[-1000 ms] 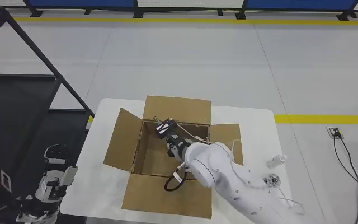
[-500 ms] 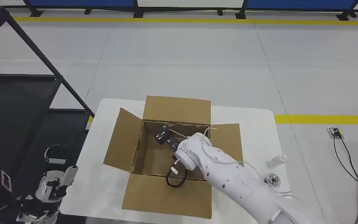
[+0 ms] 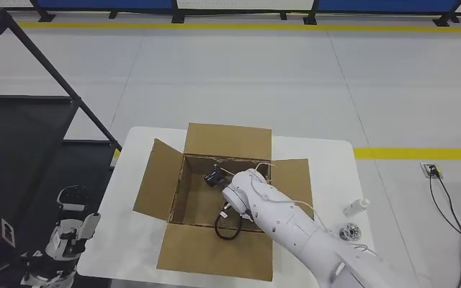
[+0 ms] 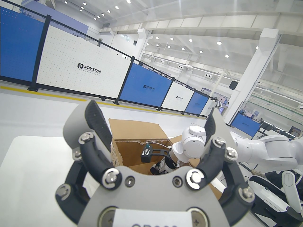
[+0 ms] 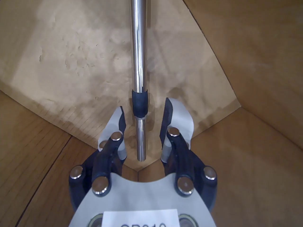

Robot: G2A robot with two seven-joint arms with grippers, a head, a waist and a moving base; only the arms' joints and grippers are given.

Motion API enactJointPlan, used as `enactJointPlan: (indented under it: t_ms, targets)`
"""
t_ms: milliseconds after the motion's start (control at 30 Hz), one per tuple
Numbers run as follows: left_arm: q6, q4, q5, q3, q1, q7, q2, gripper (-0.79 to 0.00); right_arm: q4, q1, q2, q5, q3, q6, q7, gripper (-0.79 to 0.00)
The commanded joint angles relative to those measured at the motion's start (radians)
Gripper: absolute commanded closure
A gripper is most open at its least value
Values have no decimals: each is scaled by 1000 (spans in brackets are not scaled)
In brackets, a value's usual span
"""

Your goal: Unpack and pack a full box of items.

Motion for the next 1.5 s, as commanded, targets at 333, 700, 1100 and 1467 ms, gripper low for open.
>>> enactJointPlan:
  t_ms: [333,700,1100,1467]
  targets:
    - [0,0,0,0,0,0,0,-785,-247,-34,60,-18,128,-13,115,-656]
    - [0,0,0,0,0,0,0,-785,-1137,-498,252,-254,540,-20,322,-680]
    - [0,0,0,0,0,0,0,-785,-1527,-905,325,-393,1132,51,300,-785]
    - [0,0,0,0,0,0,0,-785,-1284,-1022,345,-290,1420,65,328,-785]
